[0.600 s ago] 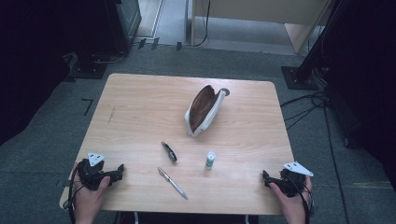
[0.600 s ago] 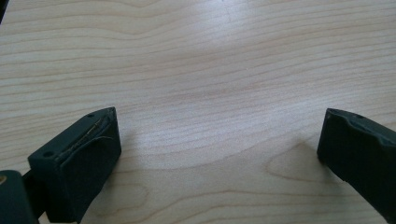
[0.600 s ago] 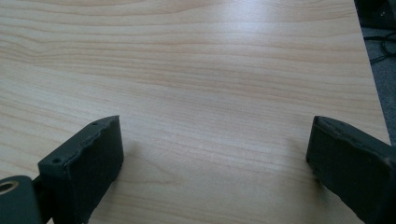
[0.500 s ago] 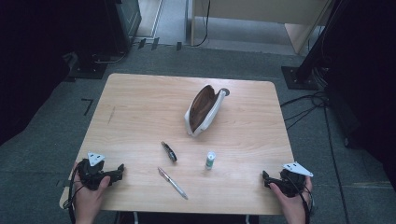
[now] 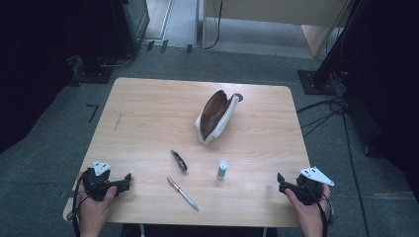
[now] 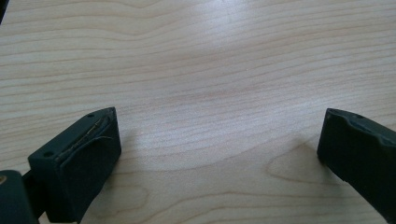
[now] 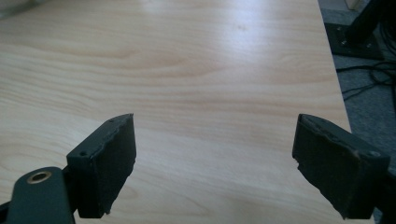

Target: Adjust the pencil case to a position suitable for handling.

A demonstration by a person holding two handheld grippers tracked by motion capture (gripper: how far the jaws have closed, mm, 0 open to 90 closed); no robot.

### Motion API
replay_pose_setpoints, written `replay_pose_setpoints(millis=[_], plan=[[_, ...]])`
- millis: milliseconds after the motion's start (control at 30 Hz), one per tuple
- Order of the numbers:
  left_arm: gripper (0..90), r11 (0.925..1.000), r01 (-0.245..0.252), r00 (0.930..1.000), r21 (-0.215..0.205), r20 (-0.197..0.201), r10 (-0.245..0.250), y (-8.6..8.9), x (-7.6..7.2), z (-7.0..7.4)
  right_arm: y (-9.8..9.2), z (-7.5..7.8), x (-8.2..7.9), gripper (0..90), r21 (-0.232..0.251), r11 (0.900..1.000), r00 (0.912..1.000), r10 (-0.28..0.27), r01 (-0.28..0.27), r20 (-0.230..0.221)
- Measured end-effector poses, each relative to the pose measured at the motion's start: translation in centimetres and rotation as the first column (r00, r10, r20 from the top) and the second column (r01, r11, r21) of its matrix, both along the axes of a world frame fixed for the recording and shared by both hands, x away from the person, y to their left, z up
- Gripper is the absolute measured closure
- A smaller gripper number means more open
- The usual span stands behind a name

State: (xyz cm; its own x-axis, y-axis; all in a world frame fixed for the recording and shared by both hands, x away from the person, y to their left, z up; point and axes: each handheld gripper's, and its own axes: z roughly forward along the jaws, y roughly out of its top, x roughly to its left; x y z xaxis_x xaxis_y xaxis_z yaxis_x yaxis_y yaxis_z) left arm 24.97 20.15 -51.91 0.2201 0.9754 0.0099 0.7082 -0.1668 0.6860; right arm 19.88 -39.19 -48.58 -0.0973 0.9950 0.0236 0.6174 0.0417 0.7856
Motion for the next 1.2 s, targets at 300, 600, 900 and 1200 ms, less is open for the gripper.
replay_pose_setpoints(millis=[300, 600, 900, 1200], plan=[[0.0, 1.0, 0.0, 1.0, 0.001, -0.001, 0.0, 0.0, 0.0, 0.0, 2.4, 2.2, 1.7, 13.1, 0.027, 0.998, 0.9979, 0.052, -0.053, 0.038], [0.0, 1.0, 0.0, 1.0, 0.001, -0.001, 0.0, 0.0, 0.0, 0.0, 4.7, 4.1, 3.9, 13.1, 0.045, 0.995, 0.995, 0.087, -0.089, 0.049], [0.0, 1.0, -0.001, 1.0, 0.0, 0.0, 0.001, 0.0, 0.0, 0.0, 6.4, 5.6, 5.6, 13.2, 0.05, 0.992, 0.9913, 0.114, -0.118, 0.065], [0.0, 1.0, -0.001, 1.0, 0.0, 0.0, 0.001, 0.0, 0.0, 0.0, 8.0, 6.6, 7.3, 13.2, 0.049, 0.987, 0.9862, 0.148, -0.152, 0.074]])
